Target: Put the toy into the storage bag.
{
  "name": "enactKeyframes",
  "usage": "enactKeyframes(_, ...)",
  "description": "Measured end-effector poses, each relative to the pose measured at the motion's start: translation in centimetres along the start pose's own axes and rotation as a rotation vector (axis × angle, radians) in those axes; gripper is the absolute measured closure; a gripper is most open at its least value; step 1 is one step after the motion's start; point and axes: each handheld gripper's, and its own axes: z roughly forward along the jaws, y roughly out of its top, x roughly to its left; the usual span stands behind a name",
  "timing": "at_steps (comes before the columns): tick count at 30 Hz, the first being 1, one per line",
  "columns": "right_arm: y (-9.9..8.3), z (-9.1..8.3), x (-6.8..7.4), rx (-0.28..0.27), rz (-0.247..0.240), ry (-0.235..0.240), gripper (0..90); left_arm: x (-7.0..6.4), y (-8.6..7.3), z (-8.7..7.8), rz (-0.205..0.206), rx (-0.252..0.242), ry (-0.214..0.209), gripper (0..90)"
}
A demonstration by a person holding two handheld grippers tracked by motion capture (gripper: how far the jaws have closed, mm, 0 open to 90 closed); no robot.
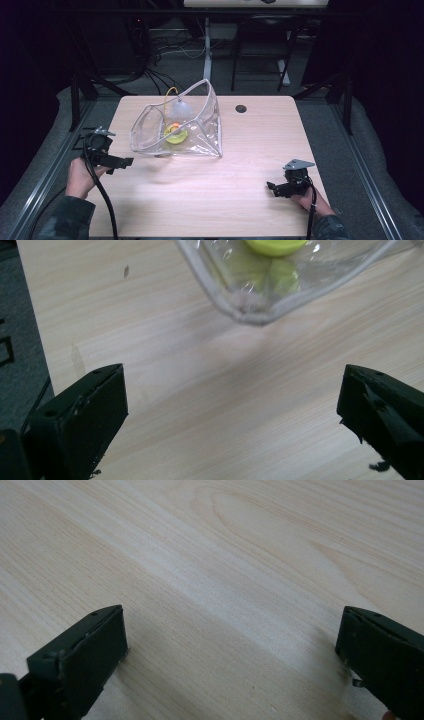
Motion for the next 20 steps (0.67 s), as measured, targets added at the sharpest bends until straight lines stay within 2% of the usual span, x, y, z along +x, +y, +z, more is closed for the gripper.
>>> enactKeyframes(1,0.0,0.0,0.0,-0.001,0.001,-0.001,0.0,0.0,-0.8,0.5,-0.004,0.002,-0.002,0.1)
enactKeyframes(4,0.0,0.0,0.0,0.0,0.0,0.0,0.0,-0.2,-1.7,1.1,-0.006,-0.001,0.004,0.1)
enactKeyframes(7,0.0,0.0,0.0,-0.001,0.001,-0.002,0.0,-0.6,-2.9,1.9,-0.023,0.0,-0.016,0.1)
enactKeyframes(9,0.0,0.0,0.0,-0.002,0.001,0.0,0.0,-0.9,-3.7,2.5,-0.019,0.017,-0.015,0.1)
enactKeyframes(11,0.0,0.0,0.0,-0.001,0.001,-0.001,0.0,-1.1,-4.2,2.9,-0.032,0.013,-0.021,0.1)
enactKeyframes(15,0.0,0.0,0.0,0.0,0.0,0.0,0.0,-1.4,-5.5,3.7,-0.039,-0.027,-0.031,0.1)
enactKeyframes(16,0.0,0.0,0.0,0.0,0.0,0.001,0.0,-1.6,-5.9,3.9,-0.029,-0.049,-0.037,0.1)
enactKeyframes(17,0.0,0.0,0.0,0.0,0.0,0.001,0.0,-1.6,-5.9,3.9,-0.029,-0.049,-0.037,0.1)
enactKeyframes(18,0.0,0.0,0.0,0.0,0.0,0.0,0.0,-2.1,-6.4,4.0,-0.015,-0.085,-0.059,0.1)
enactKeyframes(20,0.0,0.0,0.0,-0.001,0.002,-0.001,0.0,-2.3,-6.7,4.2,-0.006,-0.094,-0.064,0.1)
